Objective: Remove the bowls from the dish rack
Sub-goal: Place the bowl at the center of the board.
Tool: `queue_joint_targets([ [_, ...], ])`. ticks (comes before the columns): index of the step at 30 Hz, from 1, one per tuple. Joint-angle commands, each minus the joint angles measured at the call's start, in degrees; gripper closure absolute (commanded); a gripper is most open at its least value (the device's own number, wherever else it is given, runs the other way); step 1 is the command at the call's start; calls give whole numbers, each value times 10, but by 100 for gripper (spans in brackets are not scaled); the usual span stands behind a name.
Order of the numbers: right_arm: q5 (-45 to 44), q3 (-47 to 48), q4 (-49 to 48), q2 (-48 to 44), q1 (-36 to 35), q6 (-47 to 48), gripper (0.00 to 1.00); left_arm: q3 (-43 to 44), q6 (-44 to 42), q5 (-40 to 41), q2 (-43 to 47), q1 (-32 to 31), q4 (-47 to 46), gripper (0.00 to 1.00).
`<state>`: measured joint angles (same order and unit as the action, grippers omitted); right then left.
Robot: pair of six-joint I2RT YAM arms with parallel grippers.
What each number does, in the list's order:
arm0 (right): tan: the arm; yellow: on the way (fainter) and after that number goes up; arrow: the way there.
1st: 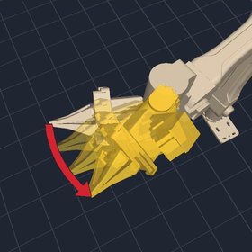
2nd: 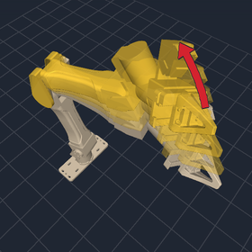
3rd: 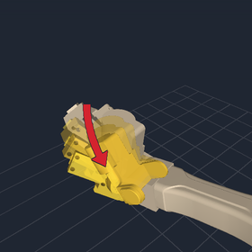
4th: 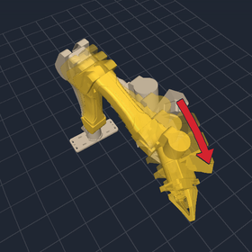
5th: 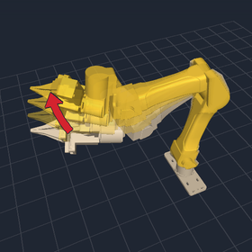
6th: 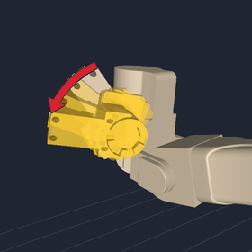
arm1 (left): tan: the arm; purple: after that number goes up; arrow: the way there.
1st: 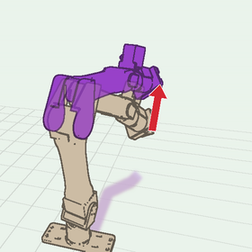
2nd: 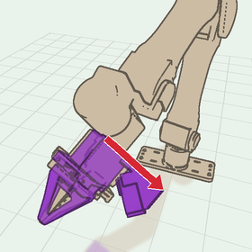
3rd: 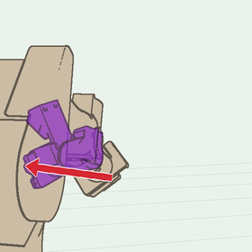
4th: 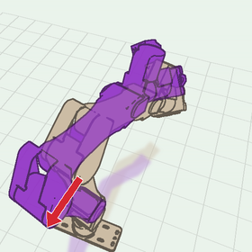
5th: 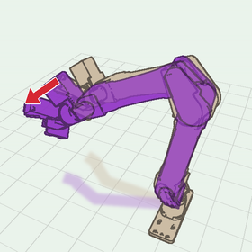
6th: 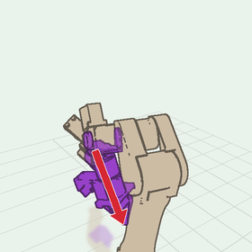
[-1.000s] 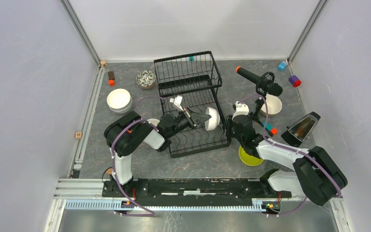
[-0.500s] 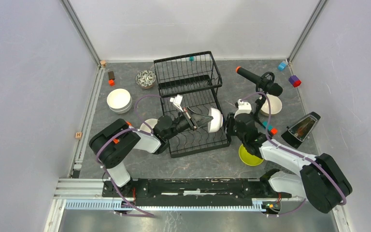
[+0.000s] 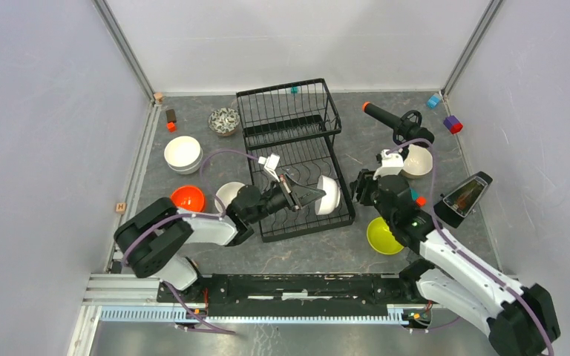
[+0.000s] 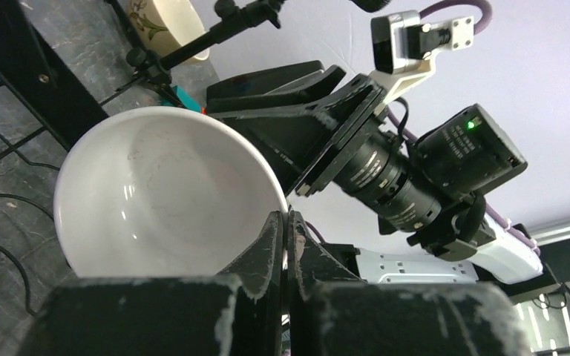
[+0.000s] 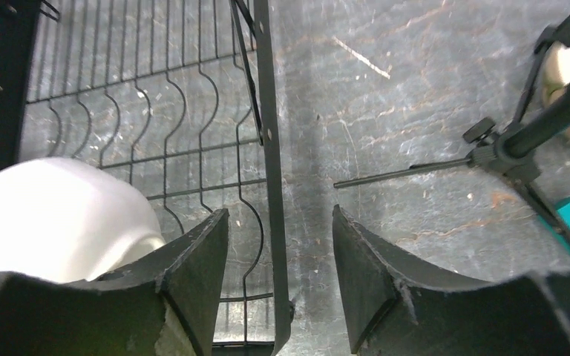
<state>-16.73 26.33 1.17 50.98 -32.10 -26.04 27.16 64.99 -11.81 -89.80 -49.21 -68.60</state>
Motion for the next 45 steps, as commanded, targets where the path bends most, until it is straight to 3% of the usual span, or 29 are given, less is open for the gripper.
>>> queue_joint_targets([
  [1,-15,50,71,-66,3,36,39,-5,-67,15,83,-18,50,98],
  [7,14,80,144,-134,3,55,37,27,-168,31,223,-47,281,98],
  [15,165,106,204,-165,3,70,35,81,-298,106,396,-118,612,98],
  [20,293,124,244,-163,2,72,31,116,-362,202,438,-205,769,98],
  [23,317,144,272,-168,2,83,28,145,-396,273,425,-276,838,98],
  [28,332,181,319,-169,-1,91,23,203,-457,394,365,-396,910,98],
  [34,364,171,322,-151,-8,104,13,248,-548,489,275,-502,932,98],
  [45,387,147,324,-108,-32,117,11,248,-613,515,164,-534,907,98],
])
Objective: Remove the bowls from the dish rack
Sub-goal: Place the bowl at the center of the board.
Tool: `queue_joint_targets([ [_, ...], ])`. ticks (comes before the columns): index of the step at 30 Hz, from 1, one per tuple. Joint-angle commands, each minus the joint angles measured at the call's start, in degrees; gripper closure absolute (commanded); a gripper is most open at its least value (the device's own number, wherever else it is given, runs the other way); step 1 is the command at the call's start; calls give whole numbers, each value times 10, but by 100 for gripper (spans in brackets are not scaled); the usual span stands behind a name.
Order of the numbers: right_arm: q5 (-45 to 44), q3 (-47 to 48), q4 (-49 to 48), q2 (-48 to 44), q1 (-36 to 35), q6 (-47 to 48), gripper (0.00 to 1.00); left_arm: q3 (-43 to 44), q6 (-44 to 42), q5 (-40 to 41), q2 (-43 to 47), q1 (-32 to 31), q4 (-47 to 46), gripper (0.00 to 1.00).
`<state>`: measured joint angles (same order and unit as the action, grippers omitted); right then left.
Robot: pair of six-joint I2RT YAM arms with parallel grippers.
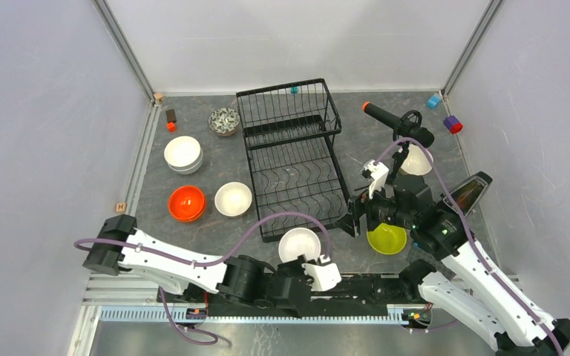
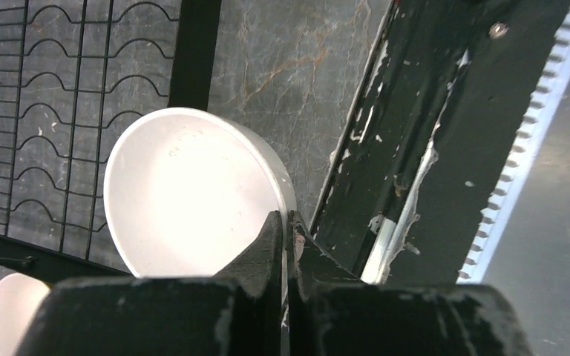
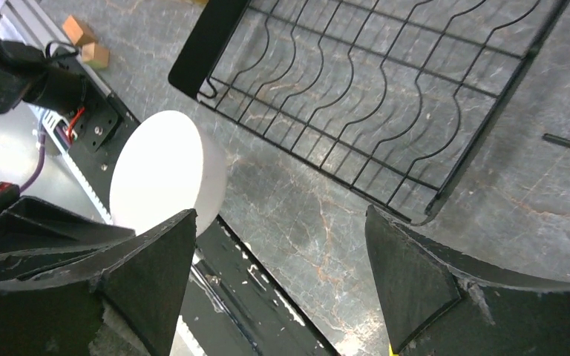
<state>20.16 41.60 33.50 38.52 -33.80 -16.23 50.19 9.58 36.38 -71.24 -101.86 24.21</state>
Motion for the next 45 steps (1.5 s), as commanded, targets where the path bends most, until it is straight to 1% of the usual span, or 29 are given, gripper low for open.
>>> queue_joint_targets([
  [1,14,-8,-1,21,-20,19,11,17,-61,33,-28,-8,-21,98],
  [4,-5,-25,-21,34,-51,10,11,5,-62,26,-36,-10,-32,98],
  [8,-65,-32,-49,69,-129,-12,12,-25,-52,10,-27,-10,-74,98],
  [12,-107,-22,-64,100,-175,-23,18,-33,-41,6,-36,-12,-89,98],
  [16,-116,-22,-76,118,-195,-29,27,-34,-41,0,-47,-14,-94,98],
  [21,-122,-33,-92,147,-224,-29,31,-33,-37,-7,-52,-17,-97,98],
  [26,-136,-35,-94,166,-247,-29,39,-29,-30,-7,-60,-26,-100,98],
  [31,-143,-39,-92,189,-260,-25,41,-22,-23,-2,-71,-31,-99,98],
  [34,-146,-36,-85,205,-268,-22,44,-17,-18,-1,-80,-33,-99,98],
  [37,-149,-46,-82,213,-273,-20,44,-17,-14,10,-85,-37,-100,98],
  [45,-149,-78,-114,224,-295,-40,47,-30,-10,12,-80,-41,-126,98],
])
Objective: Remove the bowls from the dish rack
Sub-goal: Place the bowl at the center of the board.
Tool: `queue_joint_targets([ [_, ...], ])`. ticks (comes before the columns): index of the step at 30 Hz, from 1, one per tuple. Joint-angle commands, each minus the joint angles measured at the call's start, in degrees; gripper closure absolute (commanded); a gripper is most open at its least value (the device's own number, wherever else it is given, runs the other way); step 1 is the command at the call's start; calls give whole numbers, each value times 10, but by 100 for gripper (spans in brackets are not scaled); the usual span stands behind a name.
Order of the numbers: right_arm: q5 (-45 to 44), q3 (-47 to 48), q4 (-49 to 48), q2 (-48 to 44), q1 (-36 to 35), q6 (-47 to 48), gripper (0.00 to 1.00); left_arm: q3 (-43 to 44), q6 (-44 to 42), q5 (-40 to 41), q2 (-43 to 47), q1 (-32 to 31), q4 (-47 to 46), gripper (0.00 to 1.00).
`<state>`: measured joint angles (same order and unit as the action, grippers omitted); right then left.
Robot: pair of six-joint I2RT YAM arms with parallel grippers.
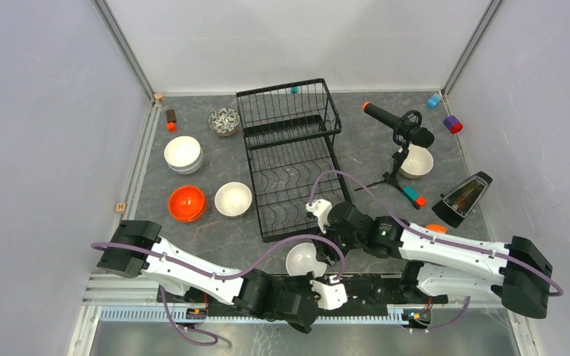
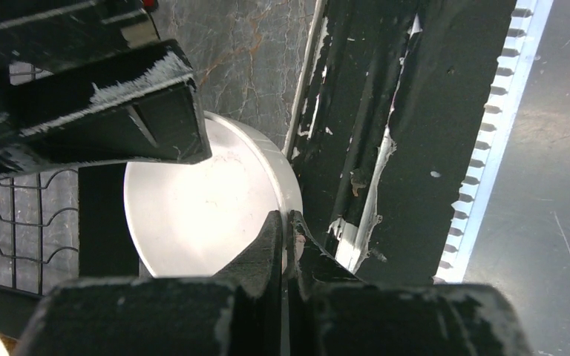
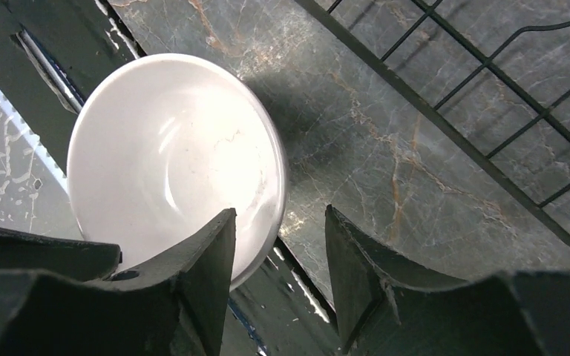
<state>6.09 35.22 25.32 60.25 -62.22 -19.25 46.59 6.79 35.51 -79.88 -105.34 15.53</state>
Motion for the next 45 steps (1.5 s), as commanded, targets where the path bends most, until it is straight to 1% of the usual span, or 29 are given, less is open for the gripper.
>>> queue_joint_targets([
  [1,-10,-18,-37,7,-11,-11,48,4,18,21,7,-7,-42,98],
  [3,-10,-25,-47,6,-12,-17,52,-2,17,19,9,-7,-56,98],
  [8,-10,-27,-55,12,-16,-23,69,-1,23,22,3,-7,-71,98],
  [10,-9,-26,-55,14,-17,-23,78,-1,30,24,-1,-8,-73,98],
  [14,-17,-26,-54,10,-17,-22,99,-1,53,43,-7,-8,-74,98],
  [17,-34,-25,-45,1,-17,-18,100,-1,85,54,-5,-8,-63,97],
  [18,-43,-26,-41,-5,-17,-17,100,-2,95,57,-3,-8,-60,93],
  [19,-52,-26,-36,-11,-17,-17,100,-1,109,60,0,-8,-56,86],
  [20,-57,-27,-32,-17,-17,-15,100,0,123,66,5,-9,-51,73],
  [21,-68,-27,-29,-25,-17,-15,100,1,136,71,11,-8,-47,58],
  [23,-92,-32,-23,-40,-17,-16,100,-2,169,87,26,-8,-42,35],
  [26,-108,-38,-15,-64,-17,-20,100,-17,221,120,55,-8,-48,18],
  [28,-115,-42,-12,-79,-16,-23,100,-21,282,161,68,-9,-23,3],
  [29,-119,-48,-15,-89,-17,-24,100,-23,308,177,74,-8,-19,1],
  [33,-138,-73,-44,-138,-17,-33,100,-24,400,250,79,-2,0,0],
  [34,-141,-78,-54,-149,-17,-36,100,-21,438,261,82,5,9,0],
  [36,-152,-88,-66,-164,-17,-48,100,-12,517,255,96,33,40,0],
  [38,-170,-92,-64,-170,-16,-56,100,-25,561,233,118,63,29,0],
  [40,-195,-99,-61,-177,-17,-66,100,-42,623,212,136,82,27,0],
  [42,-216,-111,-64,-189,-17,-80,100,-59,671,198,143,90,21,0],
  [44,-236,-120,-67,-200,-17,-92,100,-54,726,196,135,96,65,0],
  [45,-247,-123,-66,-203,-16,-98,100,-40,751,196,127,102,103,1],
])
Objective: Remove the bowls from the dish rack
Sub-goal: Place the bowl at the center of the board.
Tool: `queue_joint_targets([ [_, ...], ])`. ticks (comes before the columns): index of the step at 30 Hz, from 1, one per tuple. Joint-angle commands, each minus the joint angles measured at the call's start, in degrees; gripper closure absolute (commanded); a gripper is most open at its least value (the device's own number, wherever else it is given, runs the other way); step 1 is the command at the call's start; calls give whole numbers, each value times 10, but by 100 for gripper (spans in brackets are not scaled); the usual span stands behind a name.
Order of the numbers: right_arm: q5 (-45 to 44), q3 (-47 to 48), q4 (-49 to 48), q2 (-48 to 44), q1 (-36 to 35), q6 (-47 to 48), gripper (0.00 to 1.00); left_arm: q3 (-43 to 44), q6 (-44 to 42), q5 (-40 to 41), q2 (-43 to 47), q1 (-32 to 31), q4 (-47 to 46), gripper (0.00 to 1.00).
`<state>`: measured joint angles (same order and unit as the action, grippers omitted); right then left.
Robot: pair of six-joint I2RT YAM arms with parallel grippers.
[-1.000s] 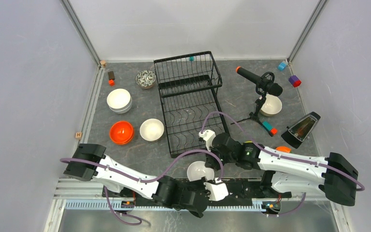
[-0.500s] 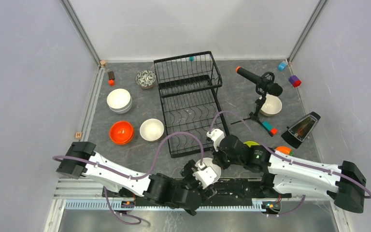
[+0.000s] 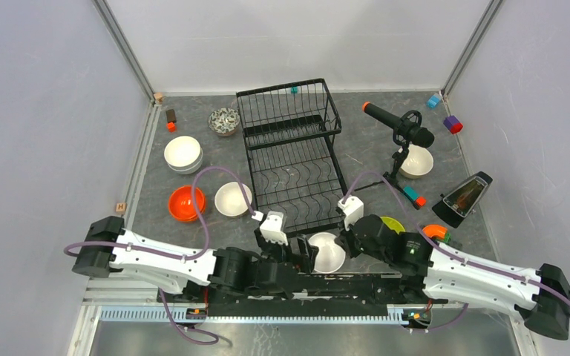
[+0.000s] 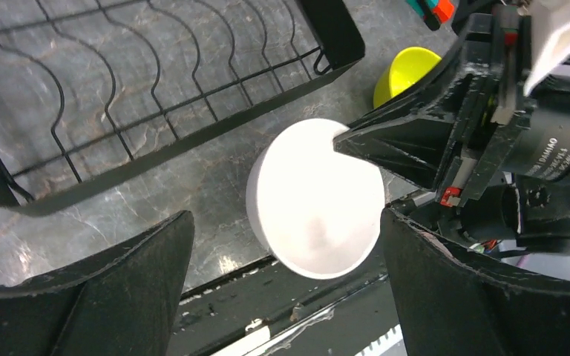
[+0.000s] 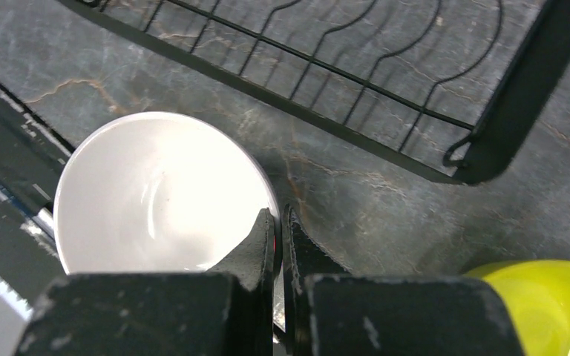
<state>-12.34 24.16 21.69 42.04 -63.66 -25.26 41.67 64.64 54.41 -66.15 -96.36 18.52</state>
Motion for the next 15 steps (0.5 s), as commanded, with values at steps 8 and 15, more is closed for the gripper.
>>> queue_joint_targets([
  [8,-86,-18,-43,-35,-2,-87,100,111,135,-36,-119,35,168,10],
  [15,-77,-22,-59,-34,-2,-87,100,136,73,-63,-142,38,147,28],
])
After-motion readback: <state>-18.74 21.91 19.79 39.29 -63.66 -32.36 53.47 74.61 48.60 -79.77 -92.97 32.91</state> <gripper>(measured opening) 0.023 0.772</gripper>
